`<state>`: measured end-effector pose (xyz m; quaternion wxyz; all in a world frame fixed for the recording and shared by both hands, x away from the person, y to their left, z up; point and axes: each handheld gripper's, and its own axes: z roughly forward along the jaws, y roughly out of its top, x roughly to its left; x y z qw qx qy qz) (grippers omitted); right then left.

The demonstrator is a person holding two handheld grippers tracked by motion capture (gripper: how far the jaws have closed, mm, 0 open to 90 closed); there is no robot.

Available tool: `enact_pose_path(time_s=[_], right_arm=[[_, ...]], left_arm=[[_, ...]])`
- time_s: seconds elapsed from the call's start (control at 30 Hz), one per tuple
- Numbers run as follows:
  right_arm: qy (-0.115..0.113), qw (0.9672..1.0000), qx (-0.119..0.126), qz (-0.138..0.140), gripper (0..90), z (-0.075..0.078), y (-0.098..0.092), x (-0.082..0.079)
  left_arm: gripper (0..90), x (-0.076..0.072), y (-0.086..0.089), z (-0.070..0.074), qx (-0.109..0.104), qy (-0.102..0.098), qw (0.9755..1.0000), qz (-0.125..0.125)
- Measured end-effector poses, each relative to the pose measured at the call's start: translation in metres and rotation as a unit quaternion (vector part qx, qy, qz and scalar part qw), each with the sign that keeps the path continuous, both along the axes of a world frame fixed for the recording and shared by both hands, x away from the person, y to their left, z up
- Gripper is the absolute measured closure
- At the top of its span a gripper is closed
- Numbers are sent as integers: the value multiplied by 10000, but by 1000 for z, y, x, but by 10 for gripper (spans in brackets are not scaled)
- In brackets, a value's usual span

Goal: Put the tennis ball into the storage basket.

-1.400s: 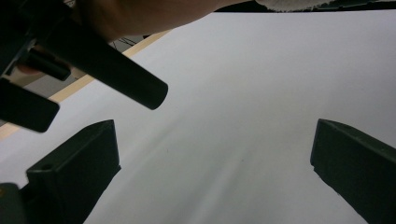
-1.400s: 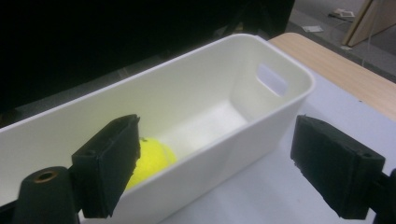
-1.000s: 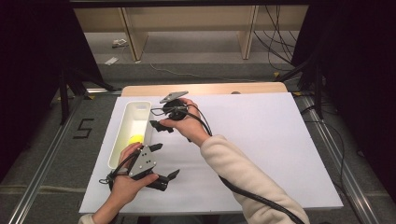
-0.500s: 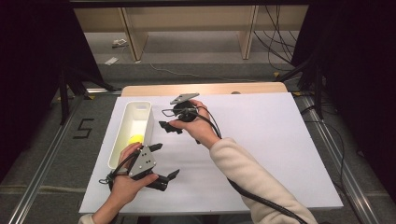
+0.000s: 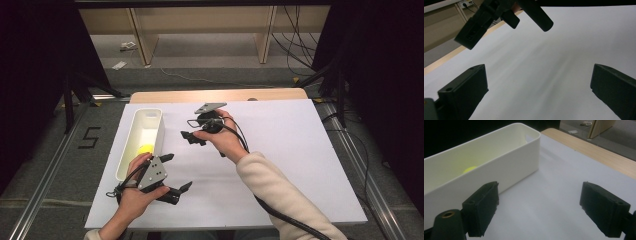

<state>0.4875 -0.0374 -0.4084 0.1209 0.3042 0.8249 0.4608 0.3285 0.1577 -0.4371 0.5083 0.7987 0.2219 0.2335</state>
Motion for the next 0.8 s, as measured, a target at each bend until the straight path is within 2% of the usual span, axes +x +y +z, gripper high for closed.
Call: enact_pose_path(time_s=[0.23,0.8], right_arm=[[60,9999,-25,-83,164,-5,-13,-4],[35,9996,33,-270,163,-6,-46,-11]], left_arm=[[7,0,0,0,0,-4,10000,6],[7,0,0,0,3,-12,10000,32]])
